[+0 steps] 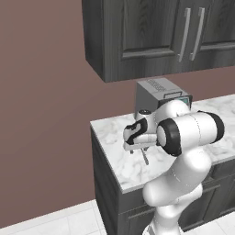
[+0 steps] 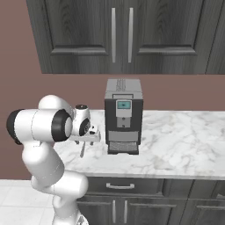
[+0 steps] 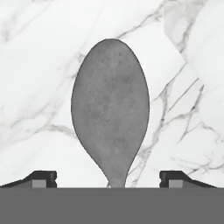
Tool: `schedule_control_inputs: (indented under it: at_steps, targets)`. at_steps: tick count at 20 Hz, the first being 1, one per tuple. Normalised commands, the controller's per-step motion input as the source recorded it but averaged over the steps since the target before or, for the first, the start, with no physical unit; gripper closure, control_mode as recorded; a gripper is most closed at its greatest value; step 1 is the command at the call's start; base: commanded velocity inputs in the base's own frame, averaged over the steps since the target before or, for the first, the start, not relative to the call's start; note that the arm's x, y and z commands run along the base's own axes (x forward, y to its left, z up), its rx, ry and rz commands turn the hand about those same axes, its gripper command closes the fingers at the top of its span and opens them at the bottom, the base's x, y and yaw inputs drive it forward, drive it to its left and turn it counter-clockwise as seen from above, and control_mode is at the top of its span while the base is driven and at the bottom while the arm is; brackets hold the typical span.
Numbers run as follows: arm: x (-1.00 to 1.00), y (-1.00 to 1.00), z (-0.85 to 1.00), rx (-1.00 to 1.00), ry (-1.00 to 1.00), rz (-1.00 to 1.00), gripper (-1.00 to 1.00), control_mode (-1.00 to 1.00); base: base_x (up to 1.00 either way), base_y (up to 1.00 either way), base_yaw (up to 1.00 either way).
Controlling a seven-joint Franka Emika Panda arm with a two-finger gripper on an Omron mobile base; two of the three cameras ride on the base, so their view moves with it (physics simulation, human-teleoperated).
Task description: Take the fork and place it on the left side of the plate. Then take the spoon and place it on the right side of the plate. Make sure they're directly next to the plate.
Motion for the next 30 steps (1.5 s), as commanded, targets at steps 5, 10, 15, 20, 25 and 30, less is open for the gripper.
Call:
schedule_control_inputs:
  at_steps: [5, 10, 15, 20, 25, 30]
  targets:
    - [-0.02, 0.0, -0.44, 0.0, 0.09, 0.0, -1.0, -1.0, 0.0, 0.0, 0.0]
    - [-0.2, 0.11, -0.55, 0.0, 0.01, 0.0, 1.0, -1.0, 0.0, 0.0, 0.0]
    - [-0.33, 0.13, -0.48, 0.0, -0.02, 0.0, 1.0, -1.0, 0.0, 0.0, 0.0]
    - [-0.35, 0.13, -0.24, 0.04, -0.03, 0.0, 1.0, -1.0, 0.0, 0.0, 0.0]
    - [-0.41, 0.11, 0.06, 0.07, 0.0, 0.0, 1.0, -1.0, 0.0, 0.0, 0.0]
    - [-0.35, 0.13, 0.32, 0.0, 0.0, 0.0, 1.0, -1.0, 0.0, 0.0, 0.0]
